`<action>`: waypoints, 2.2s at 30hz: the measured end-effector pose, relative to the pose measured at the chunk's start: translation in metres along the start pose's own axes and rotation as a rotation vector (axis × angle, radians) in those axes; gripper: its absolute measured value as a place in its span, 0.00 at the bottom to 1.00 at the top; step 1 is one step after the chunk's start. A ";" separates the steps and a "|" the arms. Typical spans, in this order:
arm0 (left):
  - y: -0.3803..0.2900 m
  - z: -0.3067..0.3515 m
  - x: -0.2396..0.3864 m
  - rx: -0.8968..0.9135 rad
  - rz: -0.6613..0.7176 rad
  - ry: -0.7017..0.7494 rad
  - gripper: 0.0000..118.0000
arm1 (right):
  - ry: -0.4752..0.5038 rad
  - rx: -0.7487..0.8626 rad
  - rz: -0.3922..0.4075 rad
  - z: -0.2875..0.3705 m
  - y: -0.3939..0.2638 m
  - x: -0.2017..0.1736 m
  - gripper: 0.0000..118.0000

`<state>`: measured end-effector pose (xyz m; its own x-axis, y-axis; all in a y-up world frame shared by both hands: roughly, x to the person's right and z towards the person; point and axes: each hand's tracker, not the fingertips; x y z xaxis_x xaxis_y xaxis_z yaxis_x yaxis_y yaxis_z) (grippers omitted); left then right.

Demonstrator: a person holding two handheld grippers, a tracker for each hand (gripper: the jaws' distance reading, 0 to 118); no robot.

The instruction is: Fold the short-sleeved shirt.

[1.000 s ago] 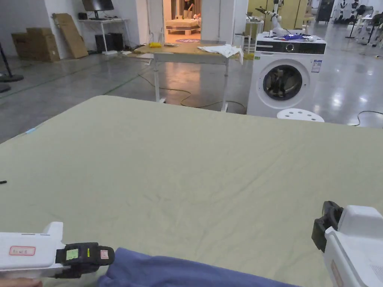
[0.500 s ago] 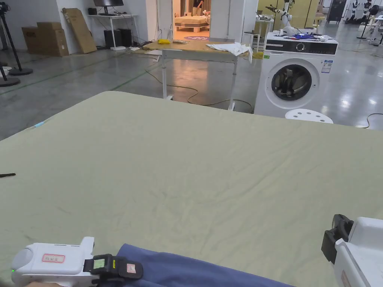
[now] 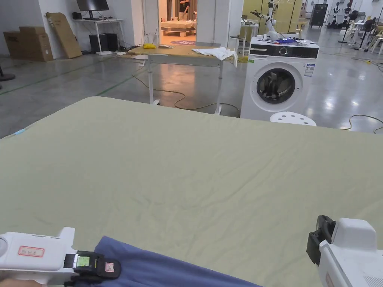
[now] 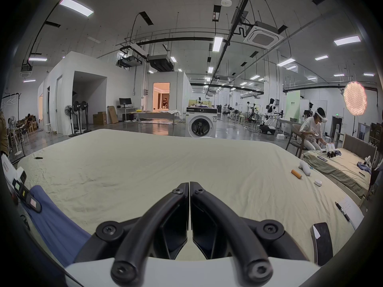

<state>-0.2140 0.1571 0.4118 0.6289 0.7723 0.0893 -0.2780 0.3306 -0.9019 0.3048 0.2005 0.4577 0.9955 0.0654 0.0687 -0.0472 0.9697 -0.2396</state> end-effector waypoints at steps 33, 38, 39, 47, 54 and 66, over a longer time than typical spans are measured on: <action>-0.045 -0.162 0.156 -0.233 -0.272 0.362 0.03 | 0.033 -0.037 0.012 -0.005 -0.007 0.021 0.00; -0.052 -0.197 0.146 -0.239 -0.256 0.401 0.12 | 0.018 -0.049 0.015 -0.002 -0.011 0.027 0.00; -0.053 -0.199 0.144 -0.239 -0.259 0.403 0.17 | 0.014 -0.052 0.016 -0.002 -0.012 0.028 0.00; -0.048 -0.160 0.157 -0.188 -0.245 0.232 0.57 | 0.007 -0.059 0.016 0.001 -0.013 0.030 0.00; -0.036 -0.117 0.152 -0.032 -0.185 0.104 0.18 | 0.011 -0.058 0.013 0.005 -0.013 0.028 0.00; -0.073 -0.179 0.136 -0.231 -0.184 0.106 0.04 | 0.017 -0.083 0.028 0.004 -0.022 0.025 0.00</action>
<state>0.0219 0.1407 0.4138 0.7291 0.6461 0.2259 0.0117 0.3182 -0.9479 0.3304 0.1812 0.4683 0.9952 0.0874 0.0447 -0.0686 0.9446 -0.3210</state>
